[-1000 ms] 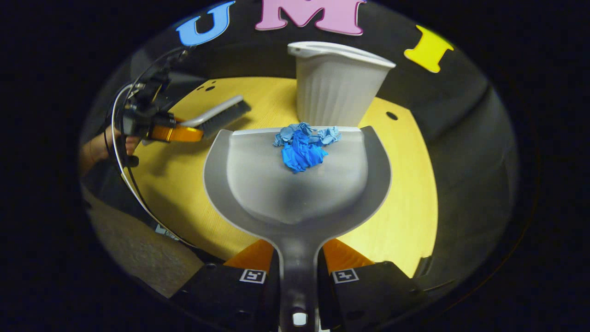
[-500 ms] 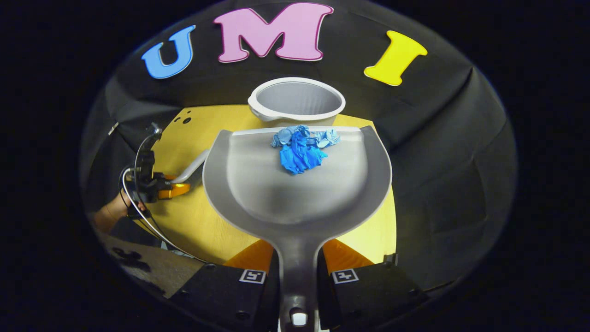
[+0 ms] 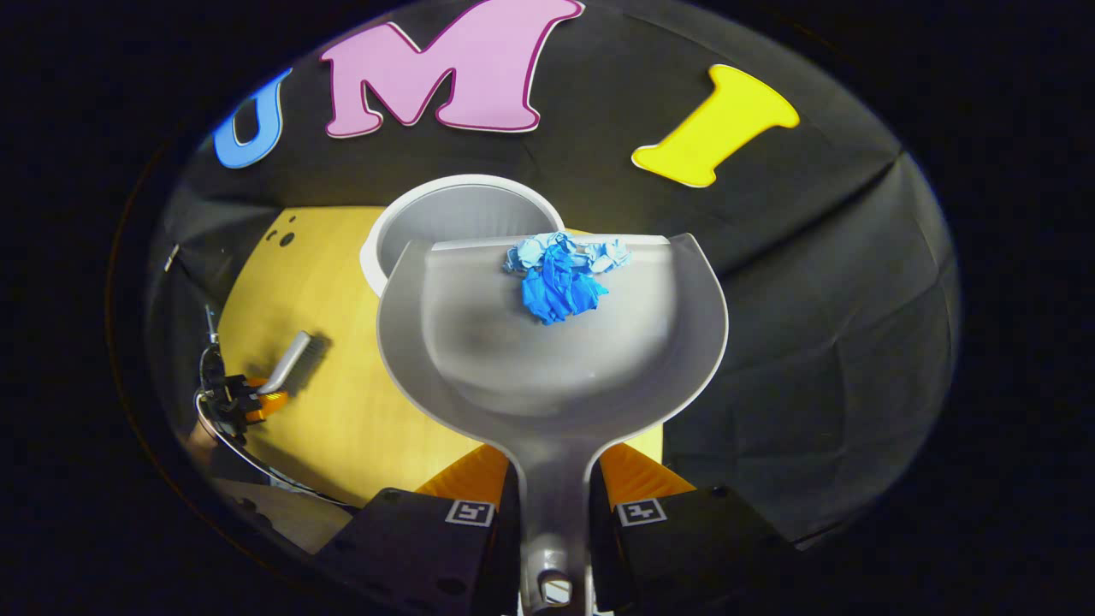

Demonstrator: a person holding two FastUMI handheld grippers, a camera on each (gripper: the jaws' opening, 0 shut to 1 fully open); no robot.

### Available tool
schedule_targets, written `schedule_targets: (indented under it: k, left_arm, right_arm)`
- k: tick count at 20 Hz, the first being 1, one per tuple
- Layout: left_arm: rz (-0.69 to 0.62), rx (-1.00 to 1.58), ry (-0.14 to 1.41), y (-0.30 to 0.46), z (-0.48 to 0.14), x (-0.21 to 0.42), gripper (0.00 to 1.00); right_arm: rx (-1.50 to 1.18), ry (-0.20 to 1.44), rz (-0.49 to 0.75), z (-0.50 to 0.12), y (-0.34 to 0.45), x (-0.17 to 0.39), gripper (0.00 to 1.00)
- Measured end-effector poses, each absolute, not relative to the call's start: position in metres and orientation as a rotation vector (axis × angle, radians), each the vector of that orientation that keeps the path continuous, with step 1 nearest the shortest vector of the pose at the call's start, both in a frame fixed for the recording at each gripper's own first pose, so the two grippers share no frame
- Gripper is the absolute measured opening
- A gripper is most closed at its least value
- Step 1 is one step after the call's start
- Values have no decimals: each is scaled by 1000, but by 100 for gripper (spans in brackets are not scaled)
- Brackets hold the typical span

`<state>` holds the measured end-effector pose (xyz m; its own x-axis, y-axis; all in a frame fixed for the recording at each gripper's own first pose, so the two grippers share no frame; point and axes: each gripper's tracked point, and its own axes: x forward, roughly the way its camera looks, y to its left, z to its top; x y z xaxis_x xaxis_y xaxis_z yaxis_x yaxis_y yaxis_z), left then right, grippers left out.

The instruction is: Pick up the small broom and dustpan from the desktop, sweep the trash into the dustpan with the broom, and then empty the trash into the garbage bin.

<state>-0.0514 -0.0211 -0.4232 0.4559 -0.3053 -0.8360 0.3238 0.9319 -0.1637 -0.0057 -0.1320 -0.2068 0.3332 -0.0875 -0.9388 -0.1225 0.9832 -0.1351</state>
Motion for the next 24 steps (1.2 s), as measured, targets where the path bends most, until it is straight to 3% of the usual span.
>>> schedule_targets:
  k: [7,10,24]
  left_arm:
    - [-382,-2,1026,-13,-431,-60,28]
    - [-385,-8,1029,-14,-432,-65,28]
    - [-382,-9,1040,-11,-437,-69,28]
  right_arm:
    - [-495,1341,103,-218,-123,45,34]
    - [-631,1355,163,-223,-117,63,37]
    - [-853,1470,298,-220,-111,96,37]
